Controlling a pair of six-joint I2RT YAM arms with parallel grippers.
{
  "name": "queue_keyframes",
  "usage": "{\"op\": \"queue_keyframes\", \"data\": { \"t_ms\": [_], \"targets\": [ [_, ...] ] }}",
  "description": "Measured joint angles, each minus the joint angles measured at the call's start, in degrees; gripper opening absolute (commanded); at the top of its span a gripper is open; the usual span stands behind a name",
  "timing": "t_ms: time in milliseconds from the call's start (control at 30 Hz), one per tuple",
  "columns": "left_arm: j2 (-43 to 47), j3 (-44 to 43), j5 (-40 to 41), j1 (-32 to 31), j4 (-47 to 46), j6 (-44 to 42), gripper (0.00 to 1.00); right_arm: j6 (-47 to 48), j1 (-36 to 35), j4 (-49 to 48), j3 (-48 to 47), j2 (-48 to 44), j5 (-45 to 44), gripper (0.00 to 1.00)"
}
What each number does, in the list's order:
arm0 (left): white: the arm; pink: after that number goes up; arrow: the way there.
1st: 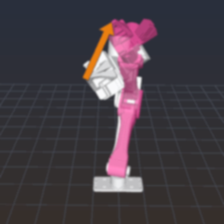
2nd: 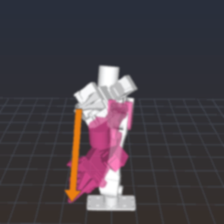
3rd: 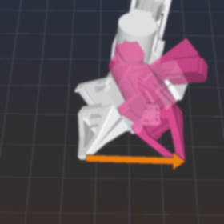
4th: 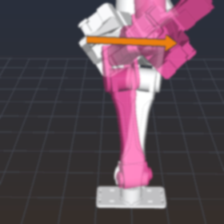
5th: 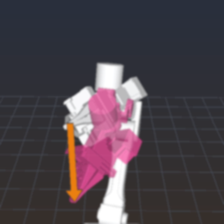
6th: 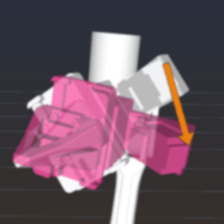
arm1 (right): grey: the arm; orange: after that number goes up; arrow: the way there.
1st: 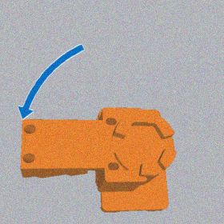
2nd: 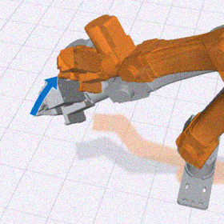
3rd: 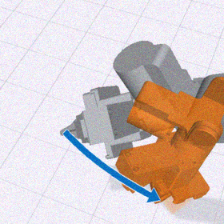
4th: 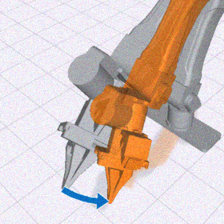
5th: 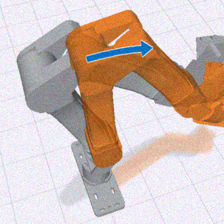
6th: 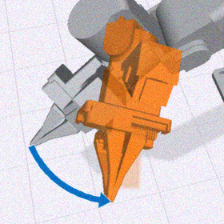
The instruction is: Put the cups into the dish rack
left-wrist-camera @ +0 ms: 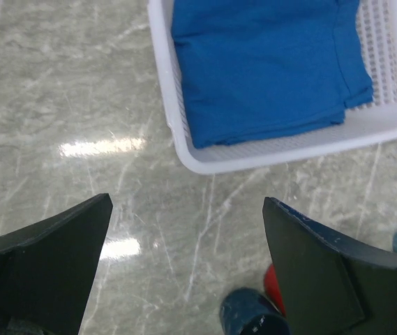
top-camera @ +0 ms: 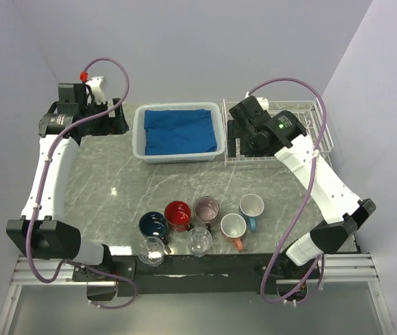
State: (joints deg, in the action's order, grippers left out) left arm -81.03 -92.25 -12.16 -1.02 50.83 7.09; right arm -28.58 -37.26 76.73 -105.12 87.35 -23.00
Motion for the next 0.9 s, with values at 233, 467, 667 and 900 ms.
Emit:
{"op": "queue_keyframes", "data": {
  "t_ms": [233,467,667,900],
  "targets": [
    [-11.4,-9.0,3.6,-0.1,-2.6,-0.6,0.96,0.1,0.0,-1.3,0.0,-1.0,0.0,1.0],
    [-30.6,-22.4,4.1,-0.7,-7.3,-2.0,0.97,-2.0,0.0,-2.1,0.0,-2.1,-0.1,1.0],
    [-36.6,-18.4,4.6,-2.2,-8.1,-2.6,0.96,-4.0,0.0,-1.6,0.0,-3.4,-0.8,1.0],
    [-36.7,-12.1,5.2,-5.0,-9.6,-2.5,0.94,-4.7,0.0,0.0,-2.3,-4.3,-1.4,1.0]
  ]
}}
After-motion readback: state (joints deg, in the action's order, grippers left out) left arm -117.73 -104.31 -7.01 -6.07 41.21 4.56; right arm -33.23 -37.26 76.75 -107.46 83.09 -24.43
